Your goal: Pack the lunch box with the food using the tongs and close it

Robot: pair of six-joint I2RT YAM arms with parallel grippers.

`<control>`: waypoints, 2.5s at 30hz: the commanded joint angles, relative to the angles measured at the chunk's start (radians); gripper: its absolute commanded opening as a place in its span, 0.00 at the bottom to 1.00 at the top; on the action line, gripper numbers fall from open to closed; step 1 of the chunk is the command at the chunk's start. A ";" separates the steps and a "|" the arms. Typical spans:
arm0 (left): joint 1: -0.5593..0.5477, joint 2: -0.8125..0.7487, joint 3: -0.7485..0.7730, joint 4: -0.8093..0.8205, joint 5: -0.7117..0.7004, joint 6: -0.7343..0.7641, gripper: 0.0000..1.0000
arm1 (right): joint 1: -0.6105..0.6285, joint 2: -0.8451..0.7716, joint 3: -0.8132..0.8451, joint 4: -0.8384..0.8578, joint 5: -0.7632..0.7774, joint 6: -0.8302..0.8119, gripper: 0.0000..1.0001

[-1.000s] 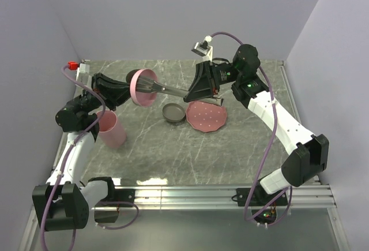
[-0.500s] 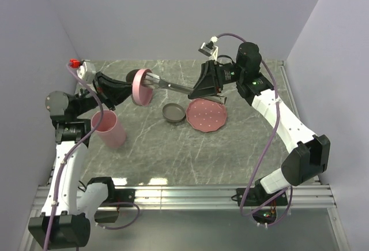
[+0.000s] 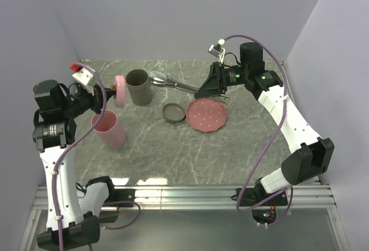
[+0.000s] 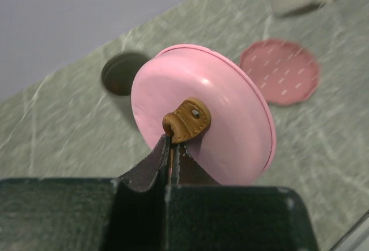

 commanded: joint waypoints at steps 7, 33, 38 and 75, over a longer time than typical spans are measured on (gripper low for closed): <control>0.006 0.058 0.167 -0.431 -0.434 0.441 0.01 | -0.008 0.017 0.127 -0.367 0.184 -0.351 0.62; -0.354 0.238 0.023 -0.459 -1.186 0.274 0.00 | -0.005 0.025 0.152 -0.491 0.344 -0.484 0.57; -0.433 0.295 0.006 -0.449 -1.260 0.208 0.00 | -0.007 0.026 0.156 -0.496 0.350 -0.488 0.57; -0.563 0.422 -0.103 -0.445 -1.251 0.105 0.30 | -0.036 0.026 0.149 -0.549 0.324 -0.536 0.56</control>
